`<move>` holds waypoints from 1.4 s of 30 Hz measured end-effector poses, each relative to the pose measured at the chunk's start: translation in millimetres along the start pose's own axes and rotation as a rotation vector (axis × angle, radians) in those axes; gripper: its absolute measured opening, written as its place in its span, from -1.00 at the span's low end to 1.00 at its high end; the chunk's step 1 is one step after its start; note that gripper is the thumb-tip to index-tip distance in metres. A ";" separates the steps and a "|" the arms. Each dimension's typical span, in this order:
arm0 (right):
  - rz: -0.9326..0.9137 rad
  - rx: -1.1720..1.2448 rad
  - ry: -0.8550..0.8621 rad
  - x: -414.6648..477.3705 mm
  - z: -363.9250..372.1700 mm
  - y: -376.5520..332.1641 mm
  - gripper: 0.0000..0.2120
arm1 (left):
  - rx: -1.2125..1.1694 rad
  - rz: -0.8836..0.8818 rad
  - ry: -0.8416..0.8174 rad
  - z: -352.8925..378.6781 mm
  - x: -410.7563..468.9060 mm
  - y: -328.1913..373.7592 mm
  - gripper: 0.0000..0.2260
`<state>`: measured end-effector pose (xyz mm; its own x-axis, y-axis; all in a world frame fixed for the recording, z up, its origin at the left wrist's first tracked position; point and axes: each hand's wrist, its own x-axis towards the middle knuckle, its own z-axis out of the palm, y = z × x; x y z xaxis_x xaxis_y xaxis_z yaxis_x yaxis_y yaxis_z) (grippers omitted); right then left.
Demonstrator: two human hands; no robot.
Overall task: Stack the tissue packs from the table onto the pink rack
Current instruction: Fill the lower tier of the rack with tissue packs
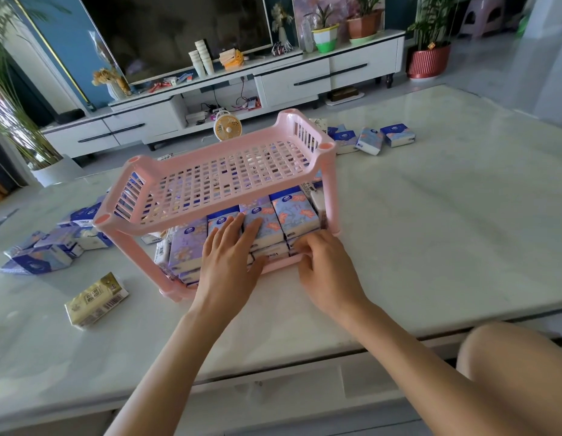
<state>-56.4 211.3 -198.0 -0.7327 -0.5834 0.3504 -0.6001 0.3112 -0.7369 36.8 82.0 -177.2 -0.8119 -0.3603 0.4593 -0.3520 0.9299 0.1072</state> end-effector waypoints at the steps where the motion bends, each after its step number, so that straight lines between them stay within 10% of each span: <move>1: 0.001 0.002 -0.011 0.6 -0.5 0.4 -0.79 | 0.004 0.004 -0.003 -0.1 0.0 -0.3 -0.44; 10: 0.003 0.030 -0.103 4.6 -9.5 0.2 -0.66 | -0.075 0.079 0.018 -9.6 -4.1 0.9 -0.31; 18: -0.032 0.030 -0.121 1.2 -11.2 6.7 -0.66 | -0.215 0.162 0.266 -9.5 -57.7 -9.4 -0.70; 23: -0.029 0.176 0.200 -8.2 -12.9 4.8 -0.77 | -0.258 -0.127 0.618 -13.5 -89.6 -29.4 -0.60; 26: 0.014 0.171 0.448 -9.4 -20.8 -2.3 -0.81 | -0.422 -0.464 0.483 -20.9 -93.4 -41.4 -0.37; 28: 0.035 0.148 0.319 -1.7 -28.9 -4.8 -0.59 | -0.553 -0.556 0.282 -25.1 -94.1 -46.6 -0.45; 32: 0.137 0.135 0.011 10.7 -38.1 -15.9 -0.44 | -0.649 -0.470 0.130 -28.9 -96.6 -40.2 -0.45; 42: 0.134 0.092 -0.055 21.5 -43.9 -25.4 -0.27 | -0.703 -0.509 0.078 -24.8 -88.5 -37.5 -0.41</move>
<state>-71.1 223.8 -146.4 -0.7840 -0.5824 0.2147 -0.4643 0.3206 -0.8256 133.4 80.8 -200.0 -0.5911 -0.7622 0.2640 -0.2736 0.4973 0.8233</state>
